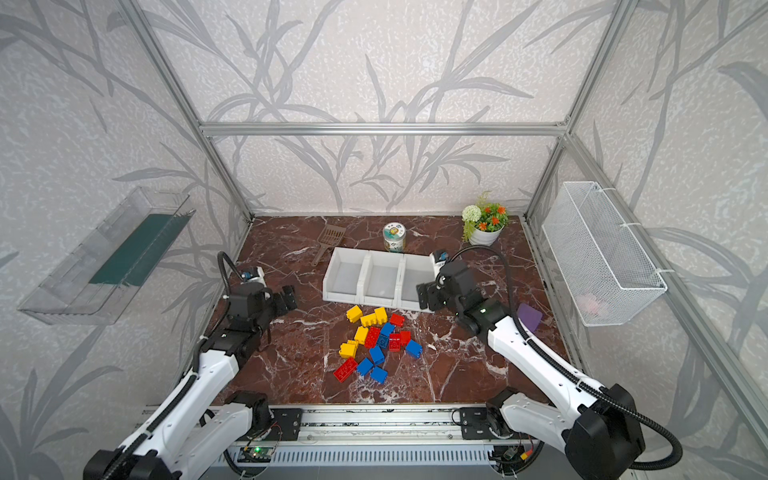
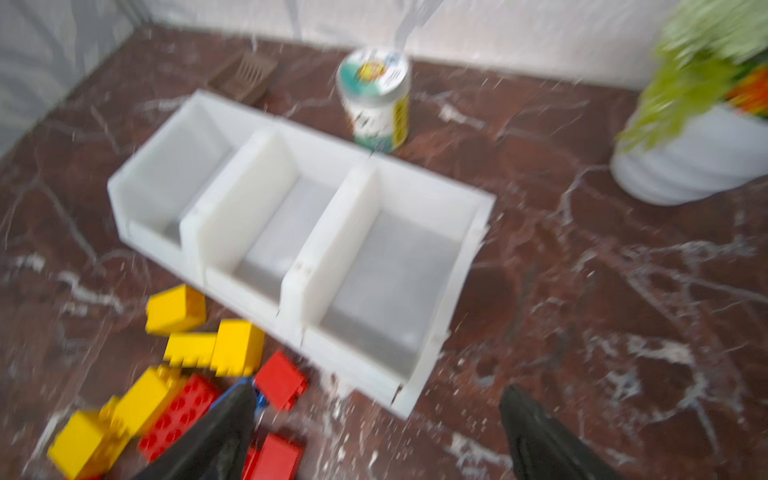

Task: Sort the legos into containers by color
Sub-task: 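Grasp a yellow brick with the right gripper while the left arm rises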

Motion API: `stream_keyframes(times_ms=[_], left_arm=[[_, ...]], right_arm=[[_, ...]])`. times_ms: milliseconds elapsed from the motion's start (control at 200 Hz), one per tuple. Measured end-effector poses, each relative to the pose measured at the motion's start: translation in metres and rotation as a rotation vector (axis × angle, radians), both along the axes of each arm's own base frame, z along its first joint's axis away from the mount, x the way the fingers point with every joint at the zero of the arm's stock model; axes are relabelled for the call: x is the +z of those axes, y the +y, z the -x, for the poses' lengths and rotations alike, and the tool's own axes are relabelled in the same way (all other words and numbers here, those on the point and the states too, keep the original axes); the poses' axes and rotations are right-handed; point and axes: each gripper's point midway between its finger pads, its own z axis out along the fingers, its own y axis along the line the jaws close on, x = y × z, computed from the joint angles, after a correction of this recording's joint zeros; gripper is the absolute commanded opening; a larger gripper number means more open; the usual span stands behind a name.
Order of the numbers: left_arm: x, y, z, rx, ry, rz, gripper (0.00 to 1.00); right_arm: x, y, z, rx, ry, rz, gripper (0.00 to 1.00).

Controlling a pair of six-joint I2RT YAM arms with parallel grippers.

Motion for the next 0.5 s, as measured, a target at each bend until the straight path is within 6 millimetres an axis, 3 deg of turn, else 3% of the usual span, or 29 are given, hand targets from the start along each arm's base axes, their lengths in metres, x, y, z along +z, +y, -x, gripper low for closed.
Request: stream_keyframes(times_ms=[130, 305, 400, 500], left_arm=[[-0.008, -0.010, 0.007, -0.017, 0.027, 0.049, 0.95], [-0.028, -0.029, 0.014, -0.066, 0.086, 0.093, 0.93], [-0.038, -0.036, 0.017, -0.084, 0.120, 0.107, 0.93], [-0.042, -0.041, 0.020, -0.094, 0.130, 0.117, 0.93]], right_arm=[[-0.037, 0.015, 0.036, 0.028, 0.156, 0.072, 0.85], [-0.068, 0.037, 0.063, 0.062, 0.255, 0.140, 0.80], [-0.081, 0.051, 0.064, 0.074, 0.296, 0.176, 0.77], [-0.084, 0.073, 0.049, 0.070, 0.305, 0.176, 0.73]])
